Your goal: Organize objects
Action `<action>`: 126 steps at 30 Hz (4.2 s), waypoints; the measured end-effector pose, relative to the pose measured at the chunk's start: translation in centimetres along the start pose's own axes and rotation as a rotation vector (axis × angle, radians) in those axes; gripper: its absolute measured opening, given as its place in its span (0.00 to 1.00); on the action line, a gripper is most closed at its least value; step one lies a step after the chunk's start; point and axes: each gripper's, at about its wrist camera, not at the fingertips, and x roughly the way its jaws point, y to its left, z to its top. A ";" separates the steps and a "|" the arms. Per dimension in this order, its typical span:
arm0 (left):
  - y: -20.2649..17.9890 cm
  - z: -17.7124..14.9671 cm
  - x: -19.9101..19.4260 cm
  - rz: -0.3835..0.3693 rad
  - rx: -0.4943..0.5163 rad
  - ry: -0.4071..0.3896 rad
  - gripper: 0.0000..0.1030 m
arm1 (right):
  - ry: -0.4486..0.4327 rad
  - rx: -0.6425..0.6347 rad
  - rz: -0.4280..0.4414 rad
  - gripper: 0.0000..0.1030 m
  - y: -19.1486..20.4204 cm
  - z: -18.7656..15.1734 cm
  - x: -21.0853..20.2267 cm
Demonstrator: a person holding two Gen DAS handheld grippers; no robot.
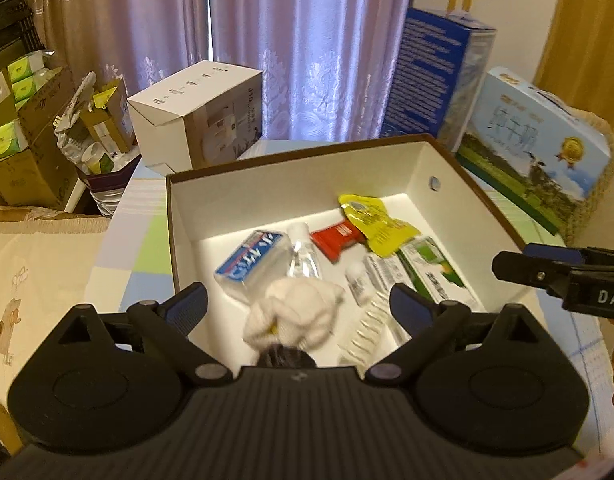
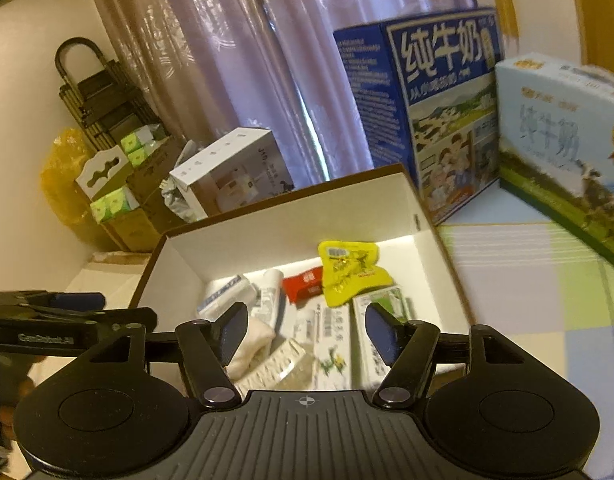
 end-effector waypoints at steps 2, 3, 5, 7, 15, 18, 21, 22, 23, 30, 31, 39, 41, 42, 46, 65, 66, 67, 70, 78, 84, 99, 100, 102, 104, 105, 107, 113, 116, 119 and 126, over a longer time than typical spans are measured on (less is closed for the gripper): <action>-0.5 -0.9 -1.3 -0.005 -0.006 -0.005 0.94 | 0.000 -0.024 -0.013 0.61 0.4 -0.7 -1.3; -0.7 -1.4 -2.0 -0.007 -0.011 -0.007 0.94 | 0.002 -0.036 -0.018 0.61 0.7 -1.1 -1.9; -1.2 -2.5 -3.4 -0.008 -0.023 -0.012 0.94 | 0.010 -0.056 -0.031 0.61 1.2 -2.0 -3.1; -1.6 -3.6 -4.7 -0.011 -0.037 -0.015 0.95 | 0.016 -0.076 -0.043 0.61 1.6 -2.8 -4.4; -3.2 -7.6 -9.1 0.012 -0.049 -0.025 0.95 | 0.022 -0.099 -0.077 0.61 2.5 -5.7 -9.2; -3.7 -9.0 -10.7 0.021 -0.056 -0.028 0.96 | 0.016 -0.120 -0.086 0.61 3.0 -7.1 -11.0; -4.2 -10.3 -12.3 0.033 -0.062 -0.031 0.97 | 0.026 -0.115 -0.071 0.61 3.1 -8.2 -12.3; -4.4 -10.7 -12.8 0.038 -0.061 -0.034 0.98 | 0.028 -0.107 -0.065 0.61 3.1 -8.5 -12.7; -4.7 -11.0 -13.3 0.045 -0.059 -0.037 0.99 | 0.031 -0.097 -0.063 0.61 3.0 -8.9 -13.1; -6.1 -13.5 -16.1 0.069 -0.072 -0.048 0.99 | 0.036 -0.073 -0.040 0.61 2.7 -10.8 -16.2; -6.5 -13.9 -16.4 0.076 -0.069 -0.049 0.99 | 0.039 -0.073 -0.038 0.61 2.8 -11.1 -16.7; -9.1 -16.7 -18.9 0.107 -0.071 -0.054 0.99 | 0.063 -0.085 -0.017 0.61 2.5 -13.1 -19.3; -9.7 -17.3 -19.4 0.118 -0.067 -0.059 0.99 | 0.070 -0.087 -0.016 0.61 2.3 -13.6 -19.7; -10.0 -17.7 -19.7 0.118 -0.068 -0.062 0.99 | 0.075 -0.089 -0.017 0.61 2.2 -13.9 -19.9; -10.8 -18.9 -20.5 0.118 -0.074 -0.067 0.99 | 0.096 -0.098 -0.015 0.61 2.1 -15.1 -20.7; -9.6 -22.5 -22.9 0.082 -0.071 -0.005 0.99 | 0.115 -0.063 -0.038 0.61 5.4 -19.1 -24.0; -9.4 -22.6 -23.1 0.078 -0.065 -0.003 0.99 | 0.115 -0.060 -0.043 0.61 5.7 -19.3 -24.0; -9.2 -22.7 -23.2 0.075 -0.060 0.001 0.99 | 0.115 -0.054 -0.049 0.61 6.0 -19.5 -24.1; -8.7 -23.1 -23.6 0.071 -0.048 0.011 0.99 | 0.110 -0.038 -0.056 0.61 6.9 -20.0 -24.5; -7.6 -24.2 -24.4 0.047 -0.030 0.028 0.99 | 0.108 -0.012 -0.088 0.61 8.7 -21.6 -24.9; -7.1 -24.9 -24.5 0.034 -0.020 0.040 0.99 | 0.116 -0.012 -0.095 0.61 9.7 -22.3 -24.8; -6.9 -25.8 -24.6 0.020 -0.022 0.045 0.99 | 0.127 -0.020 -0.098 0.61 10.5 -23.0 -24.8; -6.9 -25.8 -24.6 0.020 -0.023 0.046 0.99 | 0.130 -0.021 -0.097 0.61 10.6 -23.1 -24.7; -6.9 -25.9 -24.6 0.022 -0.023 0.045 0.99 | 0.134 -0.021 -0.094 0.61 10.6 -23.1 -24.5; -6.9 -25.9 -24.6 0.024 -0.026 0.045 0.99 | 0.135 -0.023 -0.092 0.61 10.7 -23.1 -24.4; -6.9 -25.9 -24.6 0.024 -0.026 0.044 0.99 | 0.134 -0.024 -0.091 0.61 10.6 -23.1 -24.4; -6.9 -25.8 -24.5 0.026 -0.026 0.043 0.99 | 0.134 -0.025 -0.091 0.61 10.6 -23.0 -24.4; -6.9 -25.8 -24.5 0.026 -0.027 0.043 0.99 | 0.138 -0.024 -0.090 0.61 10.5 -22.9 -24.3; -6.9 -25.8 -24.5 0.026 -0.027 0.044 0.99 | 0.141 -0.024 -0.089 0.61 10.4 -22.8 -24.2; -7.0 -25.8 -24.4 0.028 -0.028 0.045 0.99 | 0.143 -0.023 -0.087 0.61 10.3 -22.7 -24.0; -7.3 -25.4 -23.6 0.031 -0.028 0.043 0.99 | 0.151 -0.024 -0.081 0.61 9.8 -22.4 -23.5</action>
